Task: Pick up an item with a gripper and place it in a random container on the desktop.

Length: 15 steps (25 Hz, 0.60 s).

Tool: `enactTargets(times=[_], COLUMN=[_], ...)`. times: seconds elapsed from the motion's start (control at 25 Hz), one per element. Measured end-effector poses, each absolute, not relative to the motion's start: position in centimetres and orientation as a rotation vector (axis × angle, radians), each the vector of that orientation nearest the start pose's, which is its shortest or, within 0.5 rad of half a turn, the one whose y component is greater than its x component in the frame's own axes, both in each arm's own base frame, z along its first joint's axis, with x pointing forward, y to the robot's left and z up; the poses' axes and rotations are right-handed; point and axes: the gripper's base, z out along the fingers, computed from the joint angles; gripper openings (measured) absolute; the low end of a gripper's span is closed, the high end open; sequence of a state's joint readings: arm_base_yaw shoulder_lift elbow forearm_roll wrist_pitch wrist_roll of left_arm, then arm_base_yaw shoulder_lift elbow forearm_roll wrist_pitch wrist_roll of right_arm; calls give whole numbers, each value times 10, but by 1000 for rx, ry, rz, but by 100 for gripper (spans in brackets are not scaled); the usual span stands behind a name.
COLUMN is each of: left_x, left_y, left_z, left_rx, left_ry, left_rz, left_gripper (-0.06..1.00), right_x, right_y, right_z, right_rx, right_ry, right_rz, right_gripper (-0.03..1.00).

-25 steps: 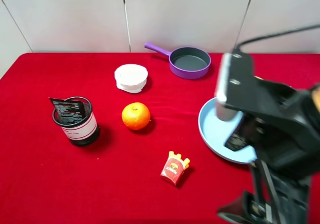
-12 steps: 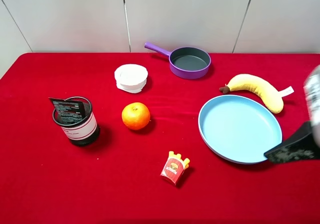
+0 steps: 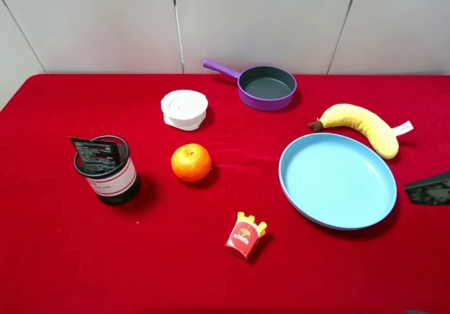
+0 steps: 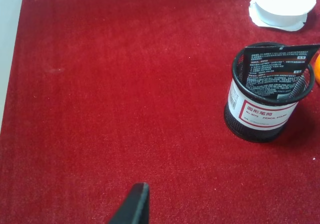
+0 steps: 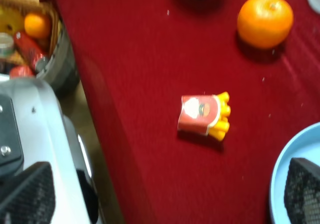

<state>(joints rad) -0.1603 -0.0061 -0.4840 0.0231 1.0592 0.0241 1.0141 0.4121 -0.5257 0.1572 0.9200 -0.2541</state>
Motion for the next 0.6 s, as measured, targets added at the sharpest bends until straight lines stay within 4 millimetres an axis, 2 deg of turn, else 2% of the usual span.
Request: enactTargets(times=[0.6], left_x=[-4], left_y=[2], left_z=[273], left_rx=[188], left_ry=[2044], left_rz=[-57], left_gripper=[99], right_x=[-1], right_y=[17], right_z=[297], right_rx=[-1158], right_ry=[1663], right_rz=[671], right_gripper=[69])
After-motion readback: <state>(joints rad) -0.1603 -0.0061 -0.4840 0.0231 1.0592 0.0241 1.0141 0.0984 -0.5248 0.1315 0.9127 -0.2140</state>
